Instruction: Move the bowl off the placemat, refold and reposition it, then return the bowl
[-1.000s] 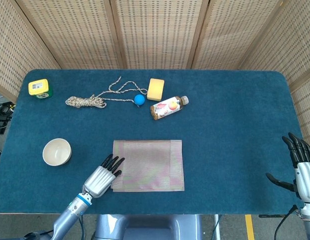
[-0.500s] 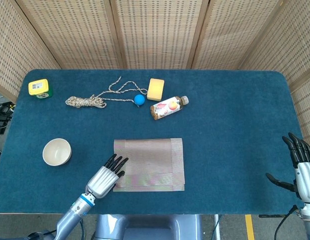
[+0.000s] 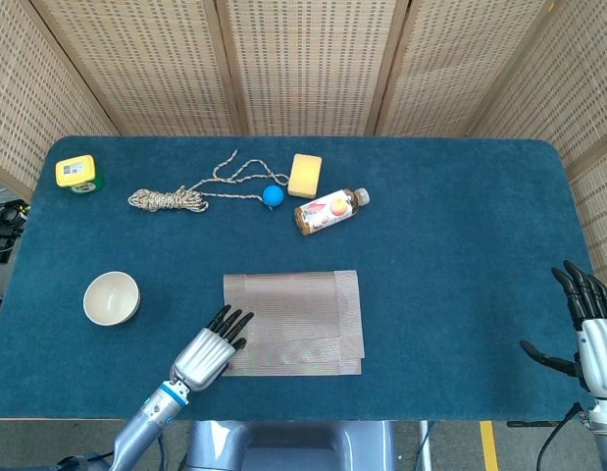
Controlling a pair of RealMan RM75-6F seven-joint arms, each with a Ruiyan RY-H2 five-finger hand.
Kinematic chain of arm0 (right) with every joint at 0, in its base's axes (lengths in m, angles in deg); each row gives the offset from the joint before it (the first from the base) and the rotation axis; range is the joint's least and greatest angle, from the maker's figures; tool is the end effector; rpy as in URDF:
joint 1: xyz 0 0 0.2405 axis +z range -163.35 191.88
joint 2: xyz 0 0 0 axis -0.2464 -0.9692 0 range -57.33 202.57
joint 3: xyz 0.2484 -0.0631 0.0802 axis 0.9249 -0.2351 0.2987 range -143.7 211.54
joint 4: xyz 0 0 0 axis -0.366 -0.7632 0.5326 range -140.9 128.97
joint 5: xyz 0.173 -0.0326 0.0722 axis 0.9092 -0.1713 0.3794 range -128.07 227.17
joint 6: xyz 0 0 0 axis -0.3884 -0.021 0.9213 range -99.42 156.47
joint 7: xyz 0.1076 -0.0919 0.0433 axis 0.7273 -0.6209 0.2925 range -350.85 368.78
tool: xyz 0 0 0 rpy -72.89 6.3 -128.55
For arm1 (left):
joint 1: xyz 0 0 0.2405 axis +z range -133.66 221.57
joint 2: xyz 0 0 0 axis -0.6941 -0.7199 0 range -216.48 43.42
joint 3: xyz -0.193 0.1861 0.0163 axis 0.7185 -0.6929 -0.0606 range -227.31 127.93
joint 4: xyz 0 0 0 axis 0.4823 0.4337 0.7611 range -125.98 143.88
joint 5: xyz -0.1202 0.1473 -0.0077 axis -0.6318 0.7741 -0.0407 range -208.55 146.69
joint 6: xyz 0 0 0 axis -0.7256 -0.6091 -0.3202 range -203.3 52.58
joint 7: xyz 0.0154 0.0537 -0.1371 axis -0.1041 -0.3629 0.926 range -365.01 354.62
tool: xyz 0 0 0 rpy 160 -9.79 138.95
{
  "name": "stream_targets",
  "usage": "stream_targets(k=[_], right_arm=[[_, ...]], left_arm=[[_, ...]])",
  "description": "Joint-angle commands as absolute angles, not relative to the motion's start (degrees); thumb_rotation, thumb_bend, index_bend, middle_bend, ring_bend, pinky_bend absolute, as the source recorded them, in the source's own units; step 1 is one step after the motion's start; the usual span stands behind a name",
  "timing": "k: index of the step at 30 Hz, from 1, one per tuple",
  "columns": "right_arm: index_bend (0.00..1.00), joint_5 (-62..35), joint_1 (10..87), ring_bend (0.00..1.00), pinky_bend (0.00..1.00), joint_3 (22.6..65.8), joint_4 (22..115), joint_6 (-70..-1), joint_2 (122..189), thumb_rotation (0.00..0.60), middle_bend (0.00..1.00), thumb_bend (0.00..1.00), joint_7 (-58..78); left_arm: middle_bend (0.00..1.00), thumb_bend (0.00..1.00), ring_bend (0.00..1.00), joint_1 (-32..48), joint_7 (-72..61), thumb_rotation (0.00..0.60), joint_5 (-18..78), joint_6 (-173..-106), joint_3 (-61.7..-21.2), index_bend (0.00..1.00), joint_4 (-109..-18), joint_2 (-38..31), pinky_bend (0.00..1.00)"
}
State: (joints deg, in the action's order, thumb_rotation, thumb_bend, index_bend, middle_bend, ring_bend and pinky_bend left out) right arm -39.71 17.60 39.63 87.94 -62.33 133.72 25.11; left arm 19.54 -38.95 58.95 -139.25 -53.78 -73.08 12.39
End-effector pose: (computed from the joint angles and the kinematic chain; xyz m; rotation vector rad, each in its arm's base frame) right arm -0.2985 -0.1835 0.2144 1.2585 -0.9704 1.2150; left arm -0.1895 0.2119 -0.0652 -2.1334 -0.6105 -0.8445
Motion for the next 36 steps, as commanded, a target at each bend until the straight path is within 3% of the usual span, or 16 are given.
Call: stream_targets(k=[1,16,26,36], right_arm=[[0.00,-39.8,17.6,0.00,0.00,39.6,88.0,-62.3,133.7,0.600,0.00,0.13,25.1],[0.00,-39.8,17.6,0.00,0.00,39.5,88.2,-62.3,133.7,0.600,0.00,0.13,25.2],[0.00,-39.9,17.6,0.00,0.00,39.5,88.3,-62.4,133.6,0.600,0.00,0.13,25.4],[0.00,-40.0,17.5,0.00,0.00,39.5,88.3,-62.4,133.5,0.600,0.00,0.13,25.5]], left_arm=[[0.00,0.34,0.00,19.5,-39.1,0.600,59.0,-139.3,-53.8,0.39,-72.9,12.7,0.00],[0.00,0.52,0.00,19.4,-39.6,0.600,58.4,-138.9,-53.9,0.38,-72.6,14.0,0.00],[0.00,0.56,0.00,19.4,-39.5,0.600,58.0,-139.0,-53.7,0.38,-72.4,14.3,0.00],[0.00,0.55,0.00,19.6,-38.7,0.600,58.5,-140.4,-53.4,0.57,-72.4,14.5,0.00]])
